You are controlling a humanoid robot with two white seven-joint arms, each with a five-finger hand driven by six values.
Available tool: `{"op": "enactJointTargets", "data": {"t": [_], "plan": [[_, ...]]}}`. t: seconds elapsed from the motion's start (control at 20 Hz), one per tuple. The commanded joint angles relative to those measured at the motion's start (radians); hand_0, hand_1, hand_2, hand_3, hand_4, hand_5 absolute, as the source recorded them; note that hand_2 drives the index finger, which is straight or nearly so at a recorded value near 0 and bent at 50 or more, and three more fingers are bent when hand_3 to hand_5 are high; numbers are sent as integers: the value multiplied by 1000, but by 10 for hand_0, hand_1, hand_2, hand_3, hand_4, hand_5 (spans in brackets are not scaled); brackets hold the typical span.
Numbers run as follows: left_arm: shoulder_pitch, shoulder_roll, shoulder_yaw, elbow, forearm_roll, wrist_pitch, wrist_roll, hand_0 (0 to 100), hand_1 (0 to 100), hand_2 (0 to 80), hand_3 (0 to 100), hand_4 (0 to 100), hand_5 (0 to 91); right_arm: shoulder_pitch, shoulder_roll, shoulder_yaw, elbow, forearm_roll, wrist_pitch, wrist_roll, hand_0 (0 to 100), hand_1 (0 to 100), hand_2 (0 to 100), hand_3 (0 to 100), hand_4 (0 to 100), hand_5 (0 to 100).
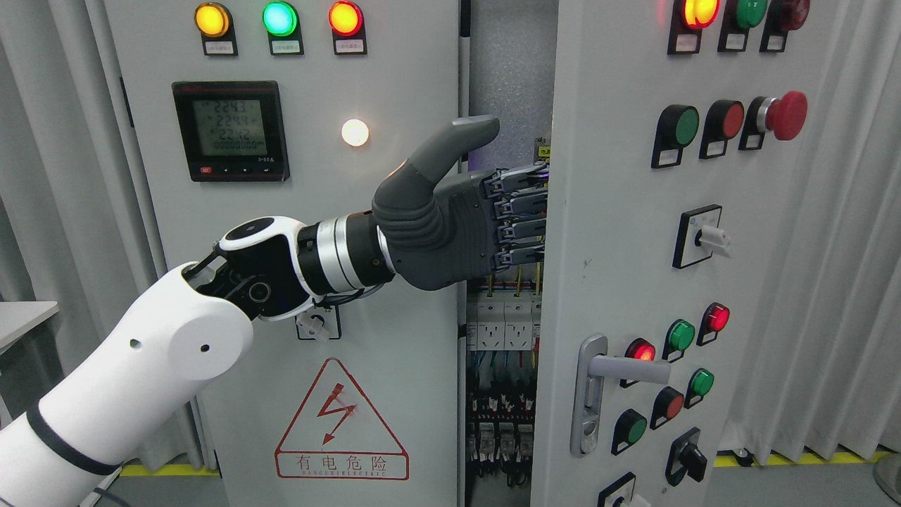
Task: Open door with both hands
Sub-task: 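Insert left hand fingers behind the edge of the handled button door, then pull the button door open with the left hand, swinging it outward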
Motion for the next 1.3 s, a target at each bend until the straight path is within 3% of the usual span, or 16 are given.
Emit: {"op": "enactJointTargets", "data": {"t": [0.0, 0.4, 0.7, 1.0, 1.25], "plan": [[-50, -36, -99, 27, 53, 0, 0, 296, 0, 27, 28, 36, 0, 0, -2, 0, 0, -28, 0, 0, 218, 0, 0, 0, 0, 0], [-76, -79, -134, 14, 57, -5, 36, 296, 0, 27, 28, 37, 0, 0, -2, 0, 0, -28, 0, 0, 219, 0, 0, 0, 0, 0], [-131, -120, -195, 5, 57, -80, 40, 296, 0, 27, 28, 37, 0, 0, -2, 0, 0, -28, 0, 0, 218, 0, 0, 0, 0, 0], [-163, -177, -200, 8, 59, -88, 78, 296, 0, 28, 28, 37, 0, 0, -2, 0, 0, -29, 0, 0, 218, 0, 0, 0, 0, 0], [-163, -218, -209, 7, 59, -94, 79, 296, 0, 28, 27, 37, 0, 0, -2, -2, 0, -28, 0, 0, 218, 0, 0, 0, 0, 0]]}}
